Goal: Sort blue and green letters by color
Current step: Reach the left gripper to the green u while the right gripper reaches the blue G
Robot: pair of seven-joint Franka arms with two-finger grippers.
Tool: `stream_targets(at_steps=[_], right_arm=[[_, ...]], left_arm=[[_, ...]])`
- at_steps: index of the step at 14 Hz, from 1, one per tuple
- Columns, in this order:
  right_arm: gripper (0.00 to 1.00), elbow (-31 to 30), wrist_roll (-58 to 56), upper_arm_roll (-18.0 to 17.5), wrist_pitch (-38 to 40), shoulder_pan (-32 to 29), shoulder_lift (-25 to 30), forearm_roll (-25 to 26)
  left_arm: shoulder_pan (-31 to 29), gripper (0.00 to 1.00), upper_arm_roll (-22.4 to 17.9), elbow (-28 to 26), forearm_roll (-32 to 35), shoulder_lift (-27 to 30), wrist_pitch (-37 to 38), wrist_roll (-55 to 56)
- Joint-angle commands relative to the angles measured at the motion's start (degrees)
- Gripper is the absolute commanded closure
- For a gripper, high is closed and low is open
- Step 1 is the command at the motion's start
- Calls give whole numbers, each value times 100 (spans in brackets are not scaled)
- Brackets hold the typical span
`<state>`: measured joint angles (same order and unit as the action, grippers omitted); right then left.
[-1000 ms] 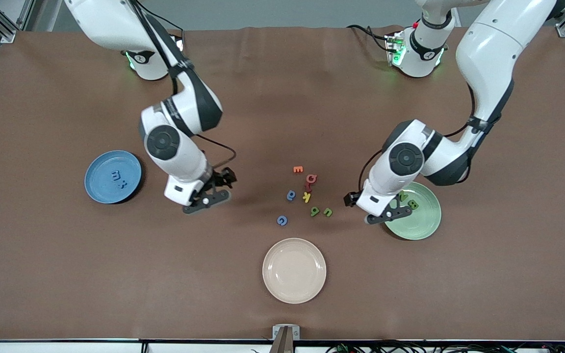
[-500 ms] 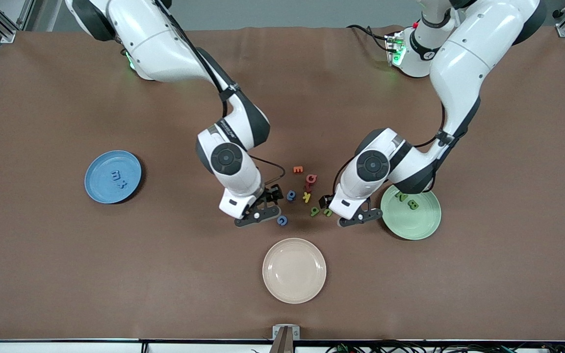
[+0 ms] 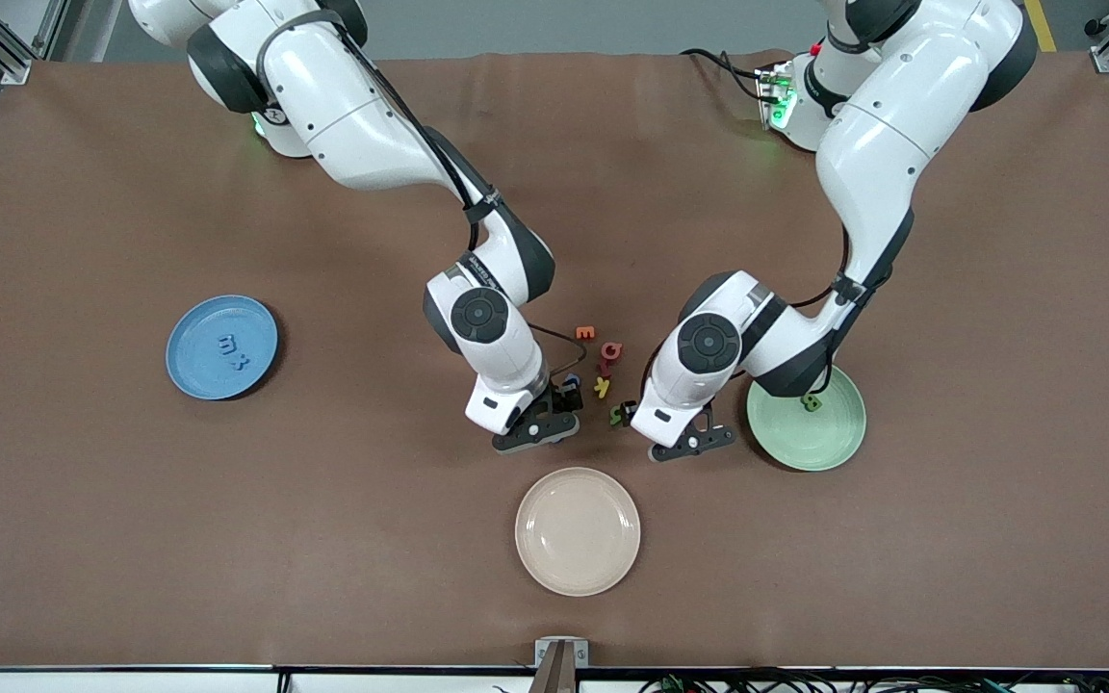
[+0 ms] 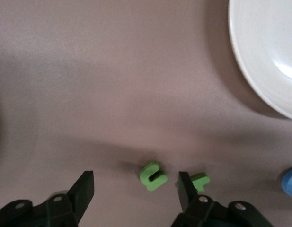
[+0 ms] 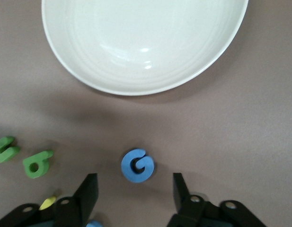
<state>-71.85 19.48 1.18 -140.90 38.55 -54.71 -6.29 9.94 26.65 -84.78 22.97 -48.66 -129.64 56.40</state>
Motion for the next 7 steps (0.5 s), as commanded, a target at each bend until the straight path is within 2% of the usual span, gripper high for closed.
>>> stream_targets(at_steps=[1, 7], right_arm=[[32, 338, 118, 75, -16, 65, -216, 93], [33, 329, 153, 110, -210, 197, -374, 146]], left_arm=[[157, 21, -72, 287, -3, -232, -183, 125], [237, 30, -134, 252, 6, -276, -255, 152]])
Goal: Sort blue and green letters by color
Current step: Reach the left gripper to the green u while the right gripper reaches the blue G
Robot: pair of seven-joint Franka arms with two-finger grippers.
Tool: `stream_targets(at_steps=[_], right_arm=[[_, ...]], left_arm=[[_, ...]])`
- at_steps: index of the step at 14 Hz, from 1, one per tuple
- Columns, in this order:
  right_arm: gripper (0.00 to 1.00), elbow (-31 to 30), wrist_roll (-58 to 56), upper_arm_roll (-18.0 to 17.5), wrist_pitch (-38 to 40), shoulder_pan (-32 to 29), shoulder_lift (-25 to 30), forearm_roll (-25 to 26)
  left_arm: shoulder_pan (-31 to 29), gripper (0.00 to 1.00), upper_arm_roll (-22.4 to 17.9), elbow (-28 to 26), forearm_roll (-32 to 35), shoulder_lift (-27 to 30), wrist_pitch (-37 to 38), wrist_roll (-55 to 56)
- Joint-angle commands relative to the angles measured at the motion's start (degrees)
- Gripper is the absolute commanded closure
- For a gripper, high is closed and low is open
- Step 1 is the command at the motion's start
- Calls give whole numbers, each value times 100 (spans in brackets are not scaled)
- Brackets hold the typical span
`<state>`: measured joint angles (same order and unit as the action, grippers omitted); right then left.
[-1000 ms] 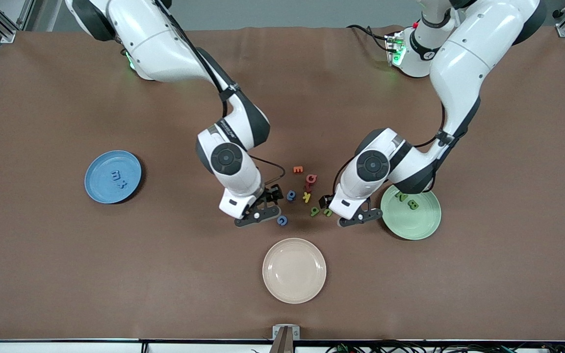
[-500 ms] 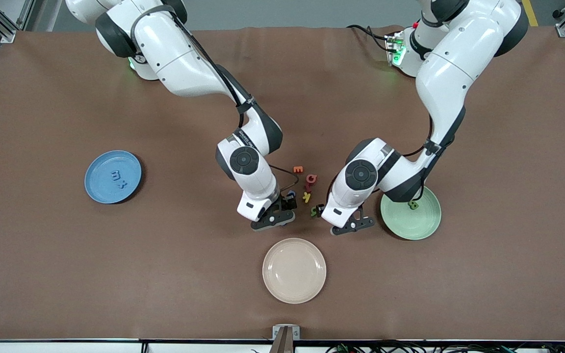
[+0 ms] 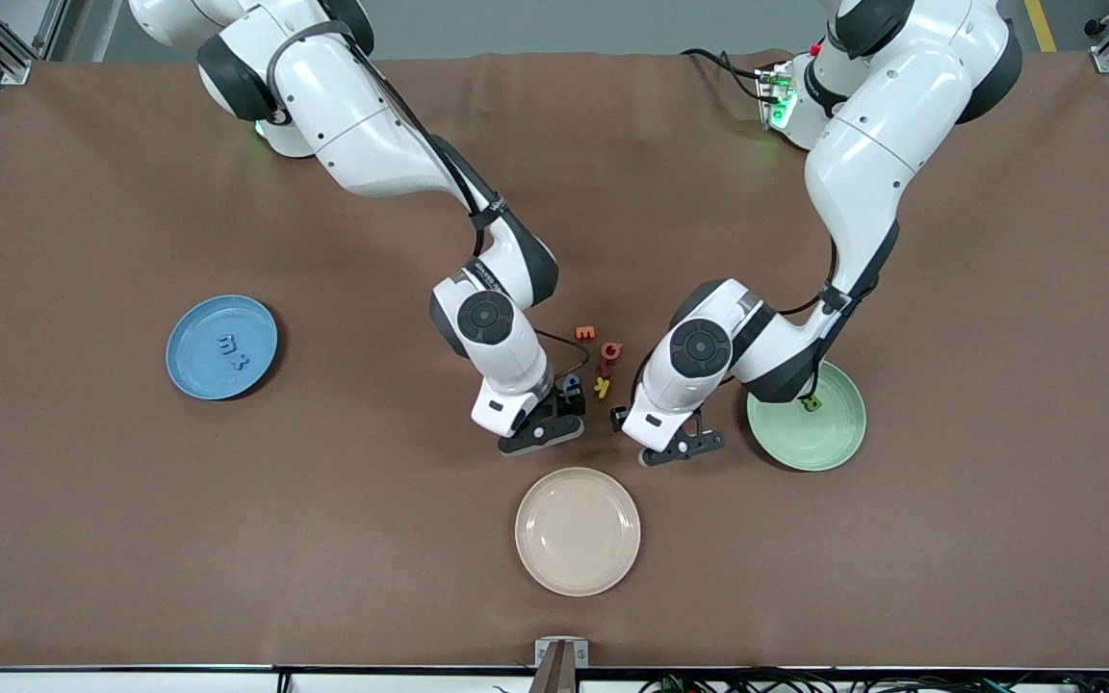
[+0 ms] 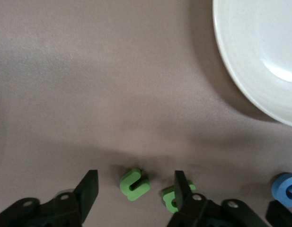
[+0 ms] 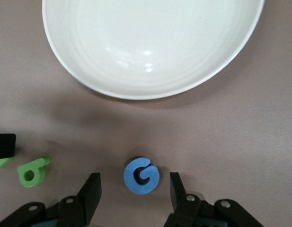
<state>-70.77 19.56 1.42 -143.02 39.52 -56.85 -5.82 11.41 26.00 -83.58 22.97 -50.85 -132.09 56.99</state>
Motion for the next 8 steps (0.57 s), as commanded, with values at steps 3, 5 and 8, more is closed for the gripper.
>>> stream_targets(at_steps=[3, 5, 8], right_arm=[[35, 222, 145, 270, -59, 222, -248, 107], [39, 222, 136, 289, -173, 231, -300, 116], [44, 230, 127, 289, -182, 231, -318, 142]], left_arm=[[80, 33, -69, 88, 23, -57, -10, 93], [71, 35, -86, 79, 41, -83, -10, 93], [80, 38, -87, 61, 50, -92, -10, 93]])
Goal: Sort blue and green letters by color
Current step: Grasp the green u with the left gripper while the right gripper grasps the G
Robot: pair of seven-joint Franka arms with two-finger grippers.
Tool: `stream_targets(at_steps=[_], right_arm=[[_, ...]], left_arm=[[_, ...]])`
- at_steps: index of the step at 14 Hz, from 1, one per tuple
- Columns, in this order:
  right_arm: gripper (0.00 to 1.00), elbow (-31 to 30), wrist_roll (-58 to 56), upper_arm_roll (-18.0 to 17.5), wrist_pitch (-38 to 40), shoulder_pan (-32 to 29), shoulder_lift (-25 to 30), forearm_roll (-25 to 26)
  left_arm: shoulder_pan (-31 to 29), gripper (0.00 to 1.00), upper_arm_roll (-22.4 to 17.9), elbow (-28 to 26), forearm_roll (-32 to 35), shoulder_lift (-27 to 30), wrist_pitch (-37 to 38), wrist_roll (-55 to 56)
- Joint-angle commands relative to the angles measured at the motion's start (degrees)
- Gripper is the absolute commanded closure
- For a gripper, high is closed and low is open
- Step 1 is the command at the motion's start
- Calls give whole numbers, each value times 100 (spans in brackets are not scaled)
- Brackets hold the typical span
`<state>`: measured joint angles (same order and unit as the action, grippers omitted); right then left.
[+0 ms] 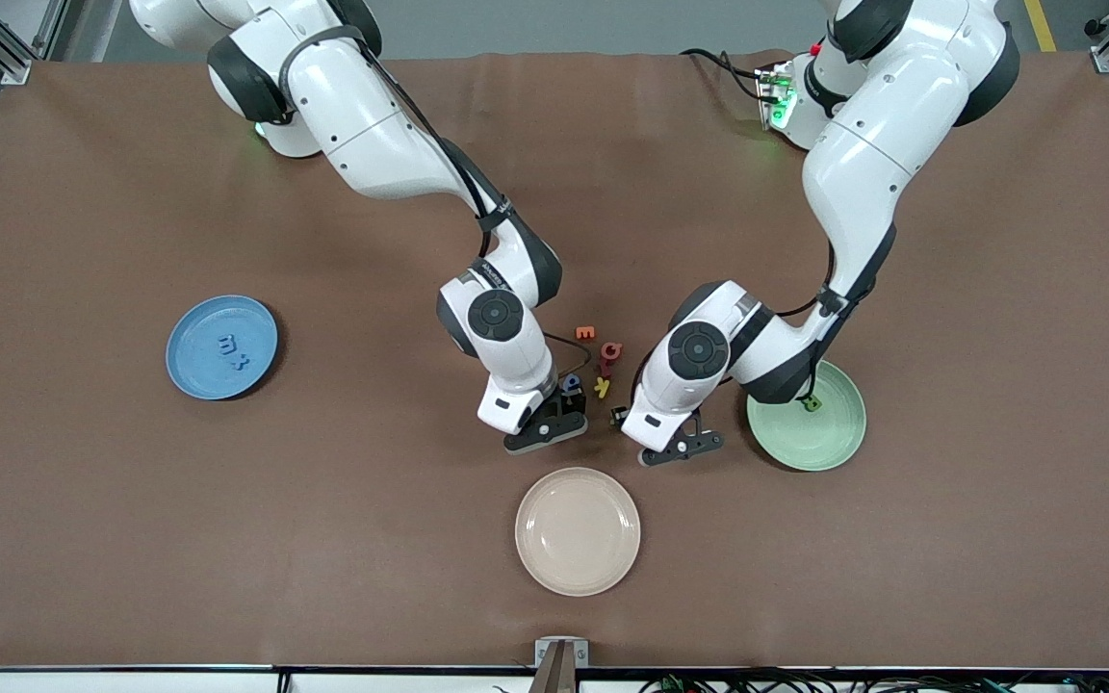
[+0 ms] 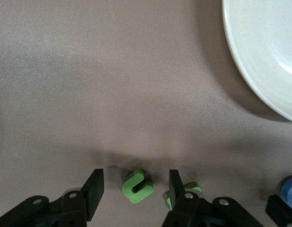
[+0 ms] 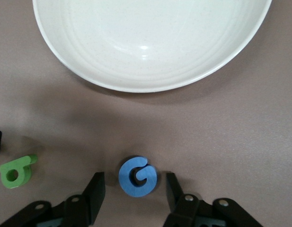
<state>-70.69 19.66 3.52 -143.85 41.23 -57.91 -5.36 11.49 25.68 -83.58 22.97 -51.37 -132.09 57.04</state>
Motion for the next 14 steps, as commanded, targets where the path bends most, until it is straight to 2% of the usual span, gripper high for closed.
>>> stream_targets(at_steps=[1, 7, 9, 10, 11, 12, 13, 14], right_arm=[[46, 222, 108, 96, -117, 61, -212, 97], [52, 231, 100, 96, -292, 61, -264, 150], [57, 240, 82, 96, -301, 61, -265, 150], [64, 240, 73, 96, -301, 61, -265, 150], [77, 240, 30, 96, -301, 52, -265, 150], [83, 231, 3, 96, -301, 52, -265, 176], [84, 231, -6, 96, -293, 35, -265, 220], [93, 222, -15, 96, -240, 17, -239, 237]], left_arm=[[73, 38, -54, 26, 41, -40, -10, 88], [82, 41, -54, -79, 50, -40, 34, 97], [82, 46, -54, -106, 50, -40, 34, 97], [82, 50, -54, -97, 50, -31, 43, 97], [82, 53, -54, -106, 41, -31, 43, 97], [82, 57, -54, -97, 41, -31, 43, 97], [82, 60, -54, -97, 41, -31, 52, 97], [82, 63, -54, -97, 24, -22, 61, 97]])
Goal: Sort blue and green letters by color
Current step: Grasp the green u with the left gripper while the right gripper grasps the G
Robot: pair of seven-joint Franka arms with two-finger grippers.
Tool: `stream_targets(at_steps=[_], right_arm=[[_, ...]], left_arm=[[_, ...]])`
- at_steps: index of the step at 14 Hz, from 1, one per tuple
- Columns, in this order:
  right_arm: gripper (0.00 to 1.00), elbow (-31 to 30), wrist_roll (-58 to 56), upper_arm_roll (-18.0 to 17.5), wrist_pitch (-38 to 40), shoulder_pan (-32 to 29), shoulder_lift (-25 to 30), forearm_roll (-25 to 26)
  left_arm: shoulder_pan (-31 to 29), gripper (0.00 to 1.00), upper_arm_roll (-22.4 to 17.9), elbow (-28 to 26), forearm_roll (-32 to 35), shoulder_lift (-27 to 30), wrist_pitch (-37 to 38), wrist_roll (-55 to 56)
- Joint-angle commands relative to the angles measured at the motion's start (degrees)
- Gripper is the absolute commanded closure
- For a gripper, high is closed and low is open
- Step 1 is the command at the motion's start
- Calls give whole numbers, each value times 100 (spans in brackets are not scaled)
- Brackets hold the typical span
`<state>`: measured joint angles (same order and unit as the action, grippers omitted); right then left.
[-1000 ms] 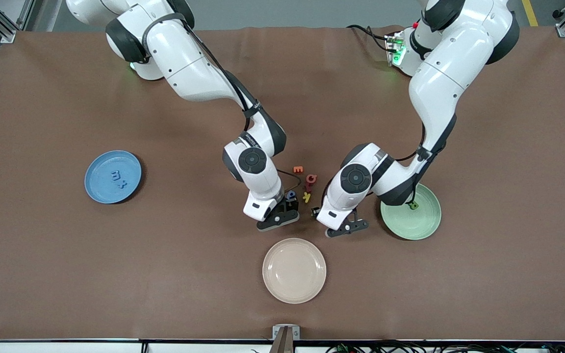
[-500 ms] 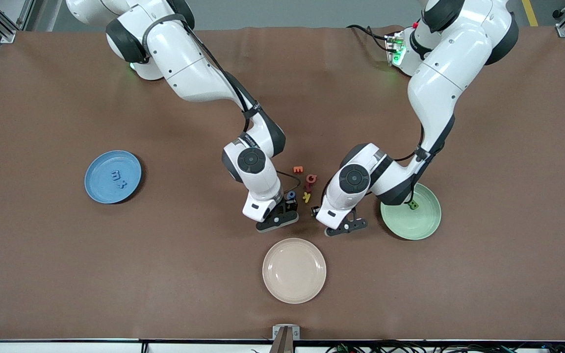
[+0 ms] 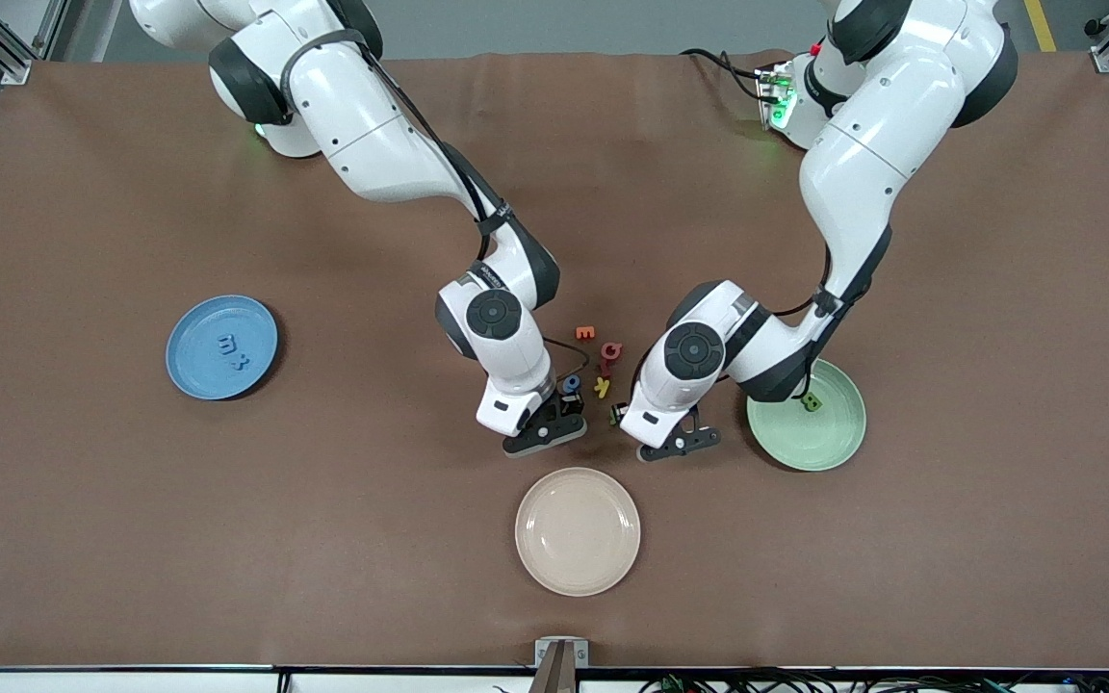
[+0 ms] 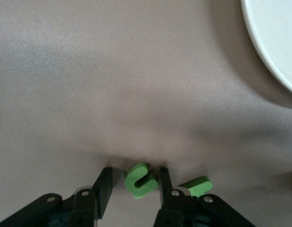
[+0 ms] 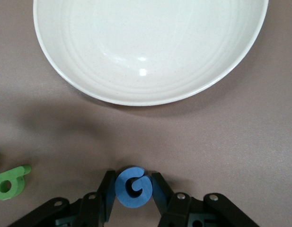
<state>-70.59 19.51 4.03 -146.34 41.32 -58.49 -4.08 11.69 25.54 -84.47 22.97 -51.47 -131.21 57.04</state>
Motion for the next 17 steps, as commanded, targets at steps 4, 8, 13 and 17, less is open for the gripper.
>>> stream_targets(at_steps=[4, 8, 13, 17], right_arm=[[100, 46, -35, 36, 594, -141, 188, 109], [100, 36, -658, 36, 2386, -439, 776, 100], [100, -1294, -2385, 36, 3446, -1290, 2224, 92], [100, -3072, -4075, 45, 3384, -2143, 3492, 127]], left_arm=[[9, 74, -41, 0, 6, 23, -18, 88], [-166, 75, -15, 0, 6, 242, 420, -26], [-973, 75, 511, -43, 6, 567, 1123, -683], [-1966, 75, 1031, -342, 49, 655, 1397, -1360]])
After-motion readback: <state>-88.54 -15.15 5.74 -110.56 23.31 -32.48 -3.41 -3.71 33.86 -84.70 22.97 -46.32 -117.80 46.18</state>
